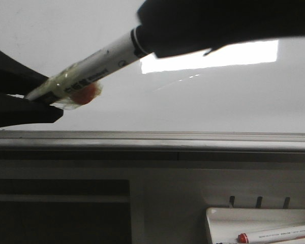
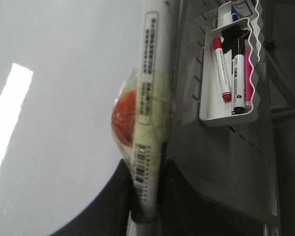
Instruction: Write number 2 on whiteboard
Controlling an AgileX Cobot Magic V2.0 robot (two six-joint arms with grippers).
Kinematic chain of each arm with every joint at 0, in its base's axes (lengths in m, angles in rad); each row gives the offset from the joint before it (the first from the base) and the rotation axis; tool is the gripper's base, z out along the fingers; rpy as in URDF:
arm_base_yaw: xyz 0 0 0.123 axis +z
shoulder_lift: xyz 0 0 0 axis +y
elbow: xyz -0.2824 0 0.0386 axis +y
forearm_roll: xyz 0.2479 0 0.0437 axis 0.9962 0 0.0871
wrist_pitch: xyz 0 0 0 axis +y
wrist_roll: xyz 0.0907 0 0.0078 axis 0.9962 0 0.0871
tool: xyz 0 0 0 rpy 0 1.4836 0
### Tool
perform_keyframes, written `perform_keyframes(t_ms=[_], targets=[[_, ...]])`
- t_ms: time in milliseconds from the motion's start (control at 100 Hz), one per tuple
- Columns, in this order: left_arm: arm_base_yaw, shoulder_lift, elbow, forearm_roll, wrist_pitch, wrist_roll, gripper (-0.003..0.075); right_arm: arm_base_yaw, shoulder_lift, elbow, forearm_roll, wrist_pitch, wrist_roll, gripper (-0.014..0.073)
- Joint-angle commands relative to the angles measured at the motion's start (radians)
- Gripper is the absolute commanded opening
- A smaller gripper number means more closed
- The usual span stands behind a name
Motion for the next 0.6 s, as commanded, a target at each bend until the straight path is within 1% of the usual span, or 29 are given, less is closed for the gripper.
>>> perform_keyframes(t_ms=[0,80,240,340,410,450,480,520,530,550,560,570,590], targets=[[-0.008,0.008,-0.046,-0.026,-0.071,-0.007,-0.002,0.021,0.045,-0.057,-0.004,-0.095,-0.021,0.0379],[-0.008,0.01,-0.055,-0.026,-0.087,-0.007,-0.002,0.021,0.094,-0.08,-0.013,-0.097,-0.021,0.0379],[-0.008,0.01,-0.055,-0.026,-0.076,-0.007,-0.002,0.022,0.163,-0.124,-0.016,-0.102,-0.021,0.0374],[-0.008,0.01,-0.055,-0.026,-0.076,-0.007,-0.002,0.028,0.193,-0.143,-0.016,-0.098,-0.021,0.0337],[-0.008,0.01,-0.055,-0.026,-0.076,-0.007,-0.002,0.028,0.202,-0.143,-0.016,-0.104,-0.021,0.0293],[-0.008,0.01,-0.055,-0.026,-0.076,-0.007,-0.002,0.028,0.202,-0.143,-0.016,-0.102,-0.021,0.0246],[-0.008,0.01,-0.055,-0.026,-0.076,-0.007,-0.002,0.028,0.204,-0.143,-0.016,-0.097,-0.021,0.0195],[-0.008,0.01,-0.055,-0.026,-0.081,-0.007,-0.002,0.028,0.204,-0.143,-0.016,-0.089,-0.021,0.0085],[-0.008,0.01,-0.055,-0.026,-0.082,-0.007,-0.002,0.028,0.204,-0.143,-0.016,-0.087,-0.021,0.0041],[-0.008,0.01,-0.055,-0.026,-0.089,-0.007,-0.002,0.028,0.204,-0.143,-0.016,-0.083,-0.021,-0.0005],[-0.008,0.01,-0.055,-0.026,-0.089,-0.007,-0.002,0.028,0.204,-0.143,-0.016,-0.081,-0.021,-0.0052],[-0.008,0.01,-0.055,-0.026,-0.095,-0.007,-0.002,0.028,0.204,-0.143,-0.016,-0.082,-0.021,-0.0074],[-0.008,0.01,-0.055,-0.026,-0.098,-0.007,-0.002,0.028,0.204,-0.143,-0.014,-0.082,-0.019,-0.0074]])
